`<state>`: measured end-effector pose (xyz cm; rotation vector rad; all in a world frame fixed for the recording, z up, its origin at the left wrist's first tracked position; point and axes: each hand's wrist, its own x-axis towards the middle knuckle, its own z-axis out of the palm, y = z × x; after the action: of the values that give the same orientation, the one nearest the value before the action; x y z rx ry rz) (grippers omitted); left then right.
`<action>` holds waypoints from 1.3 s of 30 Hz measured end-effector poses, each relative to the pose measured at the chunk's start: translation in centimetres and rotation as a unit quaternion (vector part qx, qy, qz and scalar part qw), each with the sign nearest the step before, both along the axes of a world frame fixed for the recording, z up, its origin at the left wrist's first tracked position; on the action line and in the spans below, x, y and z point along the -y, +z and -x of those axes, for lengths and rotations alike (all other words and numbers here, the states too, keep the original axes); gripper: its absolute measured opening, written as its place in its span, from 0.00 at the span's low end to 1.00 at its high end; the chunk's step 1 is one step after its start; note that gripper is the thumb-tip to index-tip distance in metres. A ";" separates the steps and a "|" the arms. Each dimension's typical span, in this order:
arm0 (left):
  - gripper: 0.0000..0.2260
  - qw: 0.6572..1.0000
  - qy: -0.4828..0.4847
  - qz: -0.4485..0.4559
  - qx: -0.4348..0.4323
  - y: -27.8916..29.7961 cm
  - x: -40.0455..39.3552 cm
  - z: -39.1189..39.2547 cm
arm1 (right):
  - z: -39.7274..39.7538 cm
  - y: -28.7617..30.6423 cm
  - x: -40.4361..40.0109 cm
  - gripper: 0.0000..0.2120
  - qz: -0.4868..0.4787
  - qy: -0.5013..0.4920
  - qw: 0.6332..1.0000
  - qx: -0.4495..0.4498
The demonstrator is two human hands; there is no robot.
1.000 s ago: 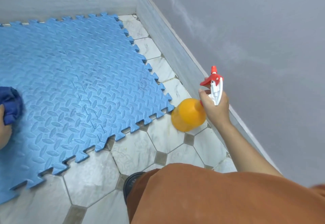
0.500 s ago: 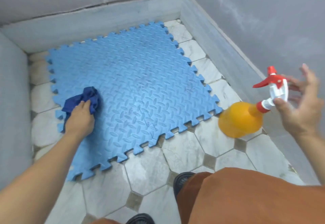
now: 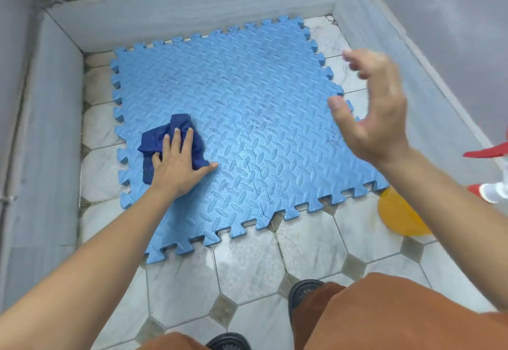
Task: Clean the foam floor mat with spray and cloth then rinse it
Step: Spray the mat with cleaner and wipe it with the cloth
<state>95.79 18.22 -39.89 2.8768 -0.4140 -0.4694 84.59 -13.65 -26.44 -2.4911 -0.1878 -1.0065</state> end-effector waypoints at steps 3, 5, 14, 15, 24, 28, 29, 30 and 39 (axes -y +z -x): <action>0.48 0.998 -0.015 -0.021 0.050 -0.5 -0.6 -0.1 | -4.1 -6.3 -3.4 0.26 0.024 0.020 0.978 -0.206; 0.49 0.997 -0.022 -0.011 0.071 -0.7 -1.0 -0.6 | -6.2 -10.1 -3.5 0.28 0.057 0.016 0.954 -0.293; 0.45 0.998 0.012 0.043 0.051 -3.0 -0.8 -2.6 | -15.1 -16.6 -3.9 0.32 0.076 -0.064 0.921 -0.377; 0.44 0.997 0.026 0.034 0.057 -3.2 -0.5 -2.9 | -15.1 -17.0 -3.8 0.32 0.068 -0.081 0.923 -0.370; 0.31 0.948 0.298 0.020 0.113 -4.7 0.3 -16.5 | -15.2 -17.3 -3.7 0.34 0.036 -0.138 0.916 -0.375; 0.26 0.938 0.319 0.037 0.130 -4.2 3.0 -18.6 | -15.8 -17.2 -3.7 0.33 0.063 -0.135 0.907 -0.393; 0.24 0.956 0.246 0.065 0.145 -4.2 4.2 -17.8 | -15.8 -17.2 -3.7 0.33 0.066 -0.134 0.905 -0.398; 0.23 0.971 0.156 0.093 0.153 -4.0 5.5 -16.6 | -15.7 -17.2 -3.7 0.33 0.067 -0.134 0.903 -0.402; 0.24 0.991 -0.046 0.045 0.119 -3.9 5.5 -23.3 | -15.5 -17.1 -3.7 0.35 0.088 -0.133 0.900 -0.407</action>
<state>119.11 12.68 -43.84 2.8438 -0.5904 -0.1173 100.10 -9.96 -43.57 -2.9200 0.3458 0.0456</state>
